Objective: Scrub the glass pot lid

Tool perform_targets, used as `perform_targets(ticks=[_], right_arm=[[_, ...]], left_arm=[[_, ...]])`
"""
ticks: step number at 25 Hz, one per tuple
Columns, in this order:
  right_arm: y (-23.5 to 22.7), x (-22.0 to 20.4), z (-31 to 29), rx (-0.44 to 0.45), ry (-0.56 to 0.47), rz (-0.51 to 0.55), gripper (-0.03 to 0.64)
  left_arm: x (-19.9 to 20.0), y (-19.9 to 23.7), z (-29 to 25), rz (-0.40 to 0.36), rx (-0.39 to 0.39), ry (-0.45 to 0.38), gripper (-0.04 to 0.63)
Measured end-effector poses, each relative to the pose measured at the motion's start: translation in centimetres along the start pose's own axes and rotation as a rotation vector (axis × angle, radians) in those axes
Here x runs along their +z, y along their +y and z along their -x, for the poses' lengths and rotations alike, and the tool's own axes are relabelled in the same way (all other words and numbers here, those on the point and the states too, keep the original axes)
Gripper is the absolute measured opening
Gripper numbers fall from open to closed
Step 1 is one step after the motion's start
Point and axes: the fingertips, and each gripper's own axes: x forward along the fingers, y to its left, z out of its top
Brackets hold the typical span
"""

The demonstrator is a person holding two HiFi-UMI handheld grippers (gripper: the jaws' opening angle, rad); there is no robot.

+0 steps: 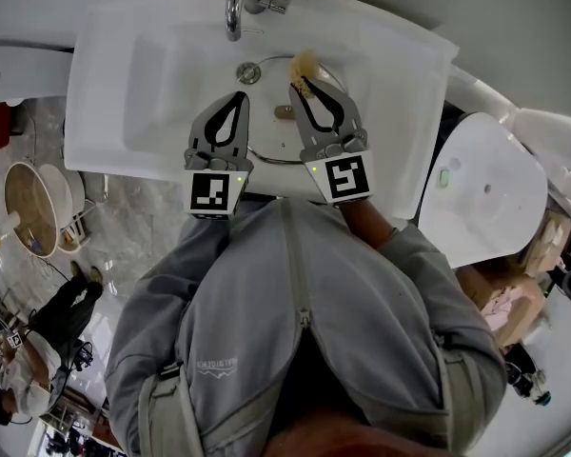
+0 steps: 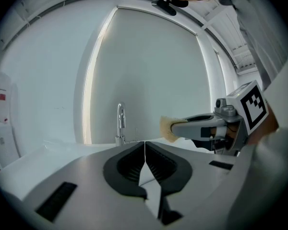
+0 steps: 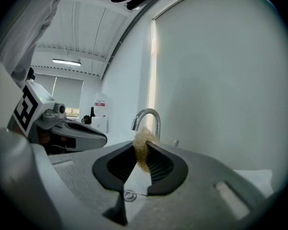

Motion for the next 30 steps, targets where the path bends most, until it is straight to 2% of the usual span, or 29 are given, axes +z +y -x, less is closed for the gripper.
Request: perform_targets(ticks=[4,14,15,16,17,22,30], right_arm=[[0.6,-1.8,-1.6,0.021,0.027,-0.042,0.052],[3.2,-7.3,-4.6,0.109,0.122,0.003,0.052],[3.6,-7.9,-4.9,0.126,0.134,0.017,0.052],[4.0,-8.6,-5.2,0.14,0.146,0.031,0.052],[4.4,-9.2,-5.3,0.153,0.159,0.043,0.052],[5.6,-11.7,-6.4,0.194,0.215,0.058,0.052],[6.3,-13.2,-7.5,0.216,0.262,0.068,0.052]], left_arm=[[-4.0,1.3,-0.6,0.002,0.014,0.099,0.009],[-14.5,4.6,-0.9,0.165,0.033,0.403,0.016],[-15.4,5.0,-0.8,0.186,0.038,0.43,0.056],[-16.3,5.2,-0.8,0.21,0.037,0.455,0.132],[-17.2,5.3,-0.7,0.236,0.031,0.484,0.149],[-22.1,5.5,-0.5,0.307,-0.018,0.681,0.188],[-27.1,3.7,-0.5,0.409,-0.184,0.956,0.201]])
